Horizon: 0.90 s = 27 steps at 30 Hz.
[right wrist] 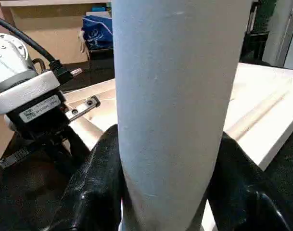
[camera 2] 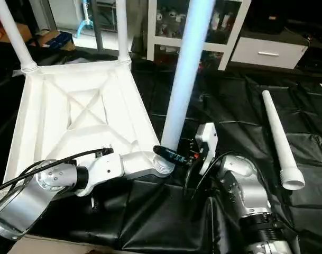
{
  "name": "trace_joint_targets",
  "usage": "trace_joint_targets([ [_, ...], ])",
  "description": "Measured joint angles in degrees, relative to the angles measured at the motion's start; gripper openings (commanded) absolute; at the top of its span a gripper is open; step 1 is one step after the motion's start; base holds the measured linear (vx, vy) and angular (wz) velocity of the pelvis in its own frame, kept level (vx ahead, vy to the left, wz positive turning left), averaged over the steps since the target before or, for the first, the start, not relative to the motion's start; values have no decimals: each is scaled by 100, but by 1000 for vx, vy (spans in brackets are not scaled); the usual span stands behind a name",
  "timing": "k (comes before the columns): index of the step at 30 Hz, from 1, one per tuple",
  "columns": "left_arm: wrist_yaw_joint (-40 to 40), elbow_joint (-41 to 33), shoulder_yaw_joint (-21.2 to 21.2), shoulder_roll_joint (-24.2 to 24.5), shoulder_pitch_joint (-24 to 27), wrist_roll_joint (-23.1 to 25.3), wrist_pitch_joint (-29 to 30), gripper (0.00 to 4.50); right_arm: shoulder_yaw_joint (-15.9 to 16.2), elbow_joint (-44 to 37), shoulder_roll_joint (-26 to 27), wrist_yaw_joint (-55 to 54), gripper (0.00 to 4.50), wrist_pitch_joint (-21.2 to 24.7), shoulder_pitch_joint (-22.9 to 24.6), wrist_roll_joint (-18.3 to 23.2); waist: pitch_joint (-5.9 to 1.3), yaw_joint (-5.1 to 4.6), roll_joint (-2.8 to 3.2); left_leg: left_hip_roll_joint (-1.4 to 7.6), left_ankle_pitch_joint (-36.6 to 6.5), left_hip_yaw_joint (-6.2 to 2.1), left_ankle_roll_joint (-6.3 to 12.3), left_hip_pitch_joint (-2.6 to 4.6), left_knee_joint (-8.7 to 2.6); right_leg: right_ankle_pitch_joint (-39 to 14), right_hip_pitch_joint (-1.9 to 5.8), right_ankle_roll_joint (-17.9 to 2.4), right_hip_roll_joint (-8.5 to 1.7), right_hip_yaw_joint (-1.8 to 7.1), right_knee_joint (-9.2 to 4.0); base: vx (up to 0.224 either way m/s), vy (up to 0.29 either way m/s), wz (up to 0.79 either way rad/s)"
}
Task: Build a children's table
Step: Insert table leg to table base
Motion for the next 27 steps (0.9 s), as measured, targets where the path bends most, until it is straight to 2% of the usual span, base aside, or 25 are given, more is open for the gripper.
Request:
trace_joint_targets([
  [13, -36, 61, 28, 17, -2, -15, -162, 0, 14, 610, 100, 92, 184, -454, -340, -198, -8, -24, -15, 0, 0, -1, 0, 1, 1, 1, 1, -2, 0, 0, 2, 0, 0, 0],
  [27, -72, 68, 27, 19, -7, -22, -176, 0, 136, 795, 115, 188, 184, -1038, -343, -439, -18, -27, -29, 1, 0, -1, 0, 1, 1, 1, 1, -1, 0, -1, 1, 0, 0, 0],
])
